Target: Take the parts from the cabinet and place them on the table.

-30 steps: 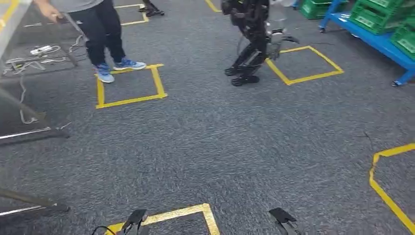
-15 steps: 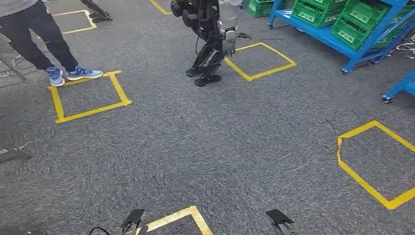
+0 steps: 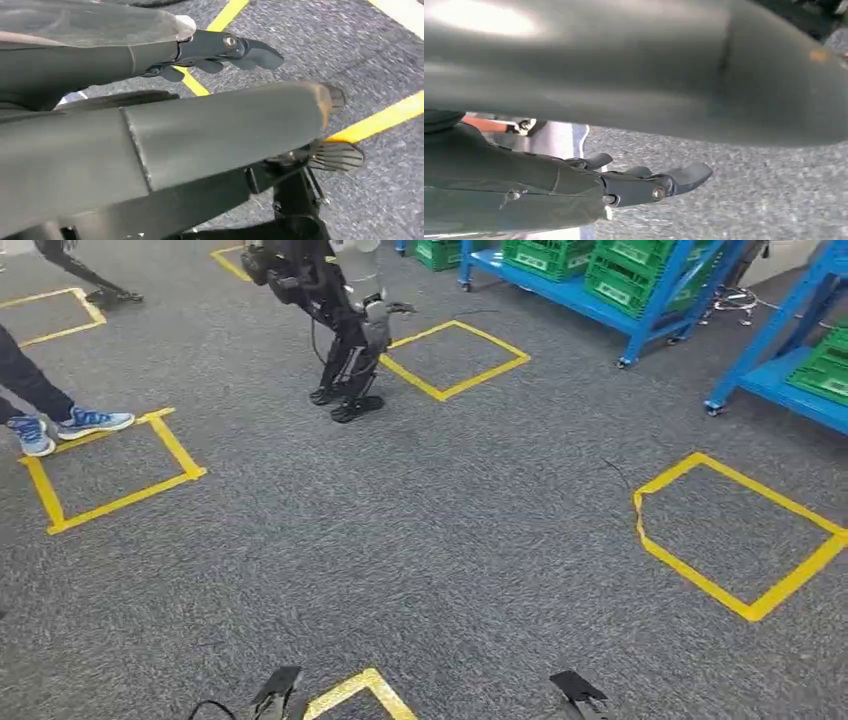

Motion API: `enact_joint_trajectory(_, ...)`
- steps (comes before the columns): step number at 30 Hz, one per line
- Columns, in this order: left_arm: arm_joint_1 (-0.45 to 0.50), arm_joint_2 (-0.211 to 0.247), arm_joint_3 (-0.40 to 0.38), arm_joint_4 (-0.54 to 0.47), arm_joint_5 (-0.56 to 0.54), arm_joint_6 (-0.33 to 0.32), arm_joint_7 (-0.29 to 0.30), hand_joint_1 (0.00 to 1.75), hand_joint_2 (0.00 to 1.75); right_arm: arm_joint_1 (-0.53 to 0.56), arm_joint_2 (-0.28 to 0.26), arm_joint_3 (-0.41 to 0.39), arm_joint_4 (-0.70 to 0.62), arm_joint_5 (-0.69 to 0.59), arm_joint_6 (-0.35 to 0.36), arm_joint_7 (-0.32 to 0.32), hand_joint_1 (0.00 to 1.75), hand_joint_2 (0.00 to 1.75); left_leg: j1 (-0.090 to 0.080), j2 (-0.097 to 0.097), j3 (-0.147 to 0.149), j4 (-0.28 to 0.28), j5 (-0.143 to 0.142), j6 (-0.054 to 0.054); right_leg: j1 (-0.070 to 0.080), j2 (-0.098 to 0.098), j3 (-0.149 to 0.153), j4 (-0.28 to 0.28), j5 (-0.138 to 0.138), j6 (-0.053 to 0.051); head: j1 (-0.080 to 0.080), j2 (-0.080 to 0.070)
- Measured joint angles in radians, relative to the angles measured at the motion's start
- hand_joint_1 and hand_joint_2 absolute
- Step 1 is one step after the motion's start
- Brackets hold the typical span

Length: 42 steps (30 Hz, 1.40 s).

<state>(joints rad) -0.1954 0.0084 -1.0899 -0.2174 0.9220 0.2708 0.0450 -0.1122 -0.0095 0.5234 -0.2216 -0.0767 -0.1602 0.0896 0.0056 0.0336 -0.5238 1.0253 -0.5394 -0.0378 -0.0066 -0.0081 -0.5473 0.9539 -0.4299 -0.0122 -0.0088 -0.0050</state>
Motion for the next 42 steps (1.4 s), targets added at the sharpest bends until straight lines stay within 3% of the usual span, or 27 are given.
enact_joint_trajectory(2,0.006,0.0,0.0,0.0,0.0,0.0,0.0,0.0,0.0,-0.005,0.0,0.0,0.0,0.0,0.0,-0.003,0.0,0.0,0.001,-0.025,-0.089,0.18,-0.079,0.0,0.001,0.026,-0.002,0.0,0.0,-0.006,-0.006,0.0)
enact_joint_trajectory(4,0.012,0.0,0.0,0.0,0.001,0.0,0.001,0.0,0.0,-0.003,0.0,0.0,0.001,0.0,0.0,-0.004,0.0,0.0,0.0,-0.028,-0.143,0.266,-0.086,0.002,0.003,0.058,-0.001,0.001,0.0,-0.006,-0.011,0.0)
enact_joint_trajectory(5,0.012,0.0,0.0,0.0,0.001,0.0,0.001,0.0,0.0,-0.001,0.0,0.0,0.002,0.0,0.0,-0.004,0.0,0.0,0.0,-0.028,-0.134,0.231,-0.052,0.006,0.003,0.074,0.0,0.001,0.0,-0.006,-0.013,0.0)
enact_joint_trajectory(7,0.009,0.001,0.0,0.0,0.001,0.0,0.001,0.0,0.0,0.0,0.0,0.0,0.002,0.0,0.0,-0.004,0.0,0.0,0.001,-0.046,-0.06,0.049,0.054,0.016,0.003,0.106,0.003,0.003,0.0,-0.005,-0.019,0.0)
enact_joint_trajectory(8,0.008,0.002,0.0,0.0,0.0,0.0,0.001,0.0,0.0,0.0,0.0,0.0,0.002,0.0,0.0,-0.004,0.0,0.0,0.001,-0.088,-0.02,-0.043,0.096,0.02,0.001,0.119,0.002,0.004,-0.001,-0.004,-0.022,0.0)
enact_joint_trajectory(9,0.007,0.003,0.0,0.0,0.0,0.0,0.001,0.0,0.0,-0.001,0.0,0.0,0.002,0.0,0.0,-0.005,0.0,0.0,0.002,-0.108,-0.009,-0.075,0.088,0.022,0.009,0.13,-0.002,0.009,-0.003,0.001,-0.024,0.0)
enact_joint_trajectory(13,0.002,-0.001,0.0,0.0,-0.002,0.0,0.005,0.0,0.0,0.008,0.0,0.0,0.003,0.0,-0.002,-0.005,0.0,0.0,0.003,-0.064,-0.005,-0.087,0.094,0.036,0.005,0.167,-0.011,0.002,0.002,0.027,-0.018,0.0)
enact_joint_trajectory(14,-0.001,-0.002,0.0,0.0,-0.002,0.001,0.005,0.0,0.0,0.011,-0.002,0.0,0.004,0.0,-0.003,-0.005,0.0,0.0,0.006,-0.05,-0.001,-0.095,0.097,0.04,0.004,0.134,-0.012,0.016,-0.009,0.027,-0.016,0.0)
enact_joint_trajectory(15,-0.001,-0.002,0.0,0.0,-0.002,0.001,0.005,0.0,0.0,0.009,-0.002,0.0,0.004,0.0,-0.004,-0.005,0.0,0.0,0.006,-0.044,0.001,-0.1,0.097,0.047,0.008,0.076,-0.031,0.06,-0.043,0.033,-0.003,0.0)
enact_joint_trajectory(16,0.001,-0.002,0.0,0.0,-0.002,0.001,0.005,0.0,0.0,0.007,-0.002,0.0,0.004,0.0,-0.004,-0.006,0.0,0.0,0.004,-0.03,0.002,-0.1,0.097,0.048,0.006,0.043,-0.068,0.136,-0.087,0.039,0.003,0.0)
enact_joint_trajectory(18,0.005,-0.003,0.0,0.0,-0.002,0.0,0.006,0.0,0.0,0.005,-0.001,0.0,0.004,0.0,-0.003,-0.007,0.0,0.0,0.002,0.0,0.004,-0.099,0.093,0.051,-0.001,0.018,-0.148,0.307,-0.155,0.048,0.004,0.0)
enact_joint_trajectory(19,0.006,-0.002,0.0,0.0,-0.002,0.0,0.006,0.0,0.0,0.006,-0.001,0.0,0.005,0.0,-0.003,-0.007,0.0,0.0,0.002,0.012,0.005,-0.099,0.091,0.05,-0.004,0.015,-0.163,0.335,-0.153,0.05,0.005,0.0)
enact_joint_trajectory(20,0.006,-0.002,0.0,0.0,-0.002,0.0,0.006,0.0,0.0,0.007,-0.001,0.0,0.005,0.0,-0.003,-0.006,0.0,0.0,0.002,0.023,0.007,-0.099,0.089,0.049,-0.007,0.013,-0.152,0.313,-0.131,0.053,0.005,0.0)
enact_joint_trajectory(22,0.005,-0.003,0.0,0.0,-0.002,0.0,0.006,0.0,0.0,0.007,-0.002,0.0,0.007,0.0,-0.003,-0.006,0.0,0.0,0.005,0.045,0.016,-0.097,0.081,0.042,-0.011,0.0,-0.076,0.163,-0.046,0.056,0.009,0.0)
enact_joint_trajectory(23,0.004,-0.004,0.0,0.0,-0.002,0.0,0.006,0.0,0.0,0.007,-0.002,0.0,0.007,0.0,-0.003,-0.006,0.0,0.0,0.004,0.055,0.023,-0.095,0.075,0.037,-0.01,-0.034,-0.025,0.064,-0.001,0.056,0.01,0.0)
enact_joint_trajectory(24,0.004,-0.003,0.0,0.0,-0.002,0.0,0.006,0.0,0.0,0.003,-0.001,0.0,0.007,0.0,-0.003,-0.006,0.0,0.0,-0.005,0.064,0.027,-0.092,0.069,0.029,0.005,-0.099,-0.002,0.018,-0.014,0.055,0.015,0.0)
enact_joint_trajectory(25,0.005,-0.003,-0.001,0.0,-0.002,0.0,0.006,0.0,0.0,0.0,-0.001,0.0,0.007,0.0,-0.003,-0.006,0.0,0.0,-0.008,0.074,0.027,-0.088,0.066,0.023,0.004,-0.083,-0.006,0.014,-0.011,0.034,0.018,0.0)
enact_joint_trajectory(28,0.001,-0.003,-0.001,0.0,-0.002,0.0,0.007,0.0,0.0,0.004,-0.001,0.0,0.007,0.0,-0.003,-0.006,0.0,0.0,-0.009,0.114,0.038,-0.092,0.06,0.013,0.007,-0.041,-0.012,0.015,-0.012,0.014,0.006,0.0)
enact_joint_trajectory(29,0.0,-0.003,-0.001,0.0,-0.002,0.0,0.007,0.0,0.0,0.005,-0.001,0.0,0.007,0.0,-0.003,-0.006,0.0,0.0,-0.005,0.107,0.038,-0.086,0.05,0.004,0.001,-0.026,-0.006,0.011,-0.009,0.005,0.007,0.0)
enact_joint_trajectory(31,-0.003,-0.003,-0.001,0.0,-0.002,0.0,0.007,0.0,0.0,0.001,-0.001,0.0,0.007,0.0,-0.003,-0.007,0.0,0.0,-0.001,0.004,-0.016,0.039,-0.023,-0.002,-0.001,-0.003,-0.008,0.011,-0.007,-0.005,-0.005,0.0)
enact_joint_trajectory(33,0.004,-0.003,-0.001,0.0,-0.002,0.0,0.007,0.0,0.0,-0.002,-0.001,-0.001,0.007,0.0,-0.006,-0.007,0.0,0.0,0.0,-0.024,-0.105,0.214,-0.093,-0.002,0.001,0.025,-0.009,0.011,-0.008,-0.01,-0.011,0.0)
enact_joint_trajectory(34,0.006,-0.003,-0.001,0.0,-0.002,0.0,0.007,0.0,0.0,-0.002,-0.001,-0.001,0.007,0.0,-0.006,-0.007,0.0,0.0,-0.001,-0.027,-0.135,0.265,-0.099,-0.001,0.002,0.042,-0.009,0.011,-0.007,-0.011,-0.015,0.0)
enact_joint_trajectory(36,0.009,-0.003,-0.001,0.0,-0.002,0.0,0.008,0.0,0.0,0.002,-0.001,-0.001,0.007,0.0,-0.004,-0.007,0.0,0.0,-0.001,-0.03,-0.126,0.209,-0.039,0.009,0.004,0.077,-0.006,0.011,-0.007,-0.011,-0.02,0.0)
enact_joint_trajectory(38,0.005,-0.002,-0.001,0.0,-0.002,0.0,0.008,0.0,0.0,0.002,-0.001,0.0,0.007,0.0,-0.004,-0.007,0.0,0.0,-0.001,-0.06,-0.045,0.012,0.069,0.023,0.004,0.108,-0.001,0.011,-0.007,-0.01,-0.024,0.0)
enact_joint_trajectory(39,0.005,0.001,-0.001,0.0,-0.002,0.0,0.008,0.0,0.0,0.002,-0.001,-0.001,0.007,0.0,-0.004,-0.007,0.0,0.0,-0.001,-0.119,-0.017,-0.059,0.09,0.03,0.001,0.117,-0.004,0.011,-0.007,-0.008,-0.027,0.0)
enact_joint_trajectory(40,0.005,0.002,-0.001,0.0,-0.002,0.0,0.008,0.0,0.0,0.001,0.0,-0.001,0.007,0.0,-0.005,-0.007,0.0,0.0,0.0,-0.117,-0.011,-0.078,0.087,0.029,0.009,0.131,-0.007,0.016,-0.009,-0.002,-0.026,0.0)
enact_joint_trajectory(42,0.002,0.002,-0.001,0.0,-0.002,0.0,0.008,0.0,0.0,0.004,0.0,-0.001,0.007,0.0,-0.004,-0.007,0.0,0.0,-0.006,-0.096,-0.012,-0.075,0.086,0.033,-0.001,0.148,-0.013,0.01,-0.006,0.01,-0.02,0.0)
